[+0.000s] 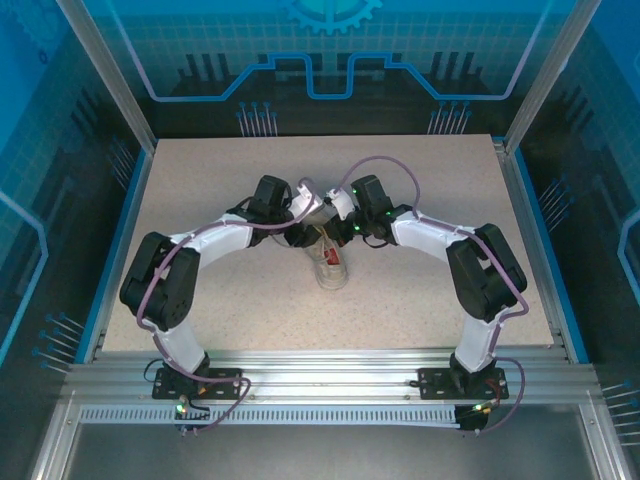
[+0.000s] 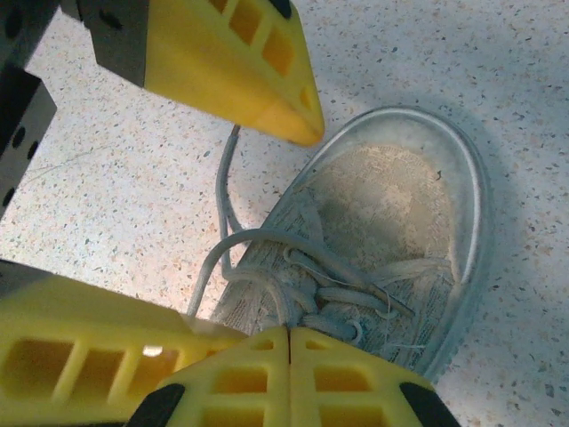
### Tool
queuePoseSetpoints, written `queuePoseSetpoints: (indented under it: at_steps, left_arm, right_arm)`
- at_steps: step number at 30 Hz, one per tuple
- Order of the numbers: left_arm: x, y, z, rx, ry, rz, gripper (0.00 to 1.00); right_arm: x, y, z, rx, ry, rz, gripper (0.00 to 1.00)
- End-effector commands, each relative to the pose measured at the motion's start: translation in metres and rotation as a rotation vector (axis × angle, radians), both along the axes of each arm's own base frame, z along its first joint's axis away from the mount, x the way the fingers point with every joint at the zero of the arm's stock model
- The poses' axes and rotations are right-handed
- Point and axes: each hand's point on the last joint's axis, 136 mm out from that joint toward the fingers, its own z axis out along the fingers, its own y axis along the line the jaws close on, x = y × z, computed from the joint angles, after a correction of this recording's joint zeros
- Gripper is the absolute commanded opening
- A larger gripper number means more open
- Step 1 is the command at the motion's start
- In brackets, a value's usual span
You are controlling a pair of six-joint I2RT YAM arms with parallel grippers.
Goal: Tie the shoes
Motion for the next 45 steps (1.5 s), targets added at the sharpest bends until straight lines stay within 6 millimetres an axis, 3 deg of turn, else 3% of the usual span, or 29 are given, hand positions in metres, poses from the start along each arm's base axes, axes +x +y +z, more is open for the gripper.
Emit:
queuePoseSetpoints:
  at_steps: [1,12,19,26,36,41,45]
  left_arm:
    - [-0.004,0.001,0.014,-0.071,0.058,0.02,0.72]
    - [-0.008,0.013,0.013,-0.242,0.176,0.271,0.66]
    - [-0.012,0.025,-0.005,-0.251,0.218,0.401,0.66]
    - [-0.02,0.02,-0.022,-0.266,0.258,0.374,0.69]
    - [-0.017,0.0,-0.034,-0.318,0.216,0.256,0.61]
    - [-0.017,0.0,-0.041,-0.289,0.23,0.241,0.49]
    - [-0.02,0.002,-0.035,-0.296,0.205,0.24,0.24]
  right_arm:
    - [0.011,0.004,0.008,0.035,-0.012,-0.006,0.0]
    - [0.011,0.004,0.007,0.041,-0.007,-0.014,0.0]
    - [0.014,0.001,0.007,0.04,-0.004,-0.028,0.0]
    - [0.014,0.004,0.007,0.054,0.004,-0.014,0.0]
    - [0.014,0.006,0.009,0.06,0.002,-0.002,0.0]
    - [0.015,0.006,0.008,0.061,0.004,-0.008,0.0]
    - [0.017,0.006,0.01,0.061,-0.002,-0.014,0.0]
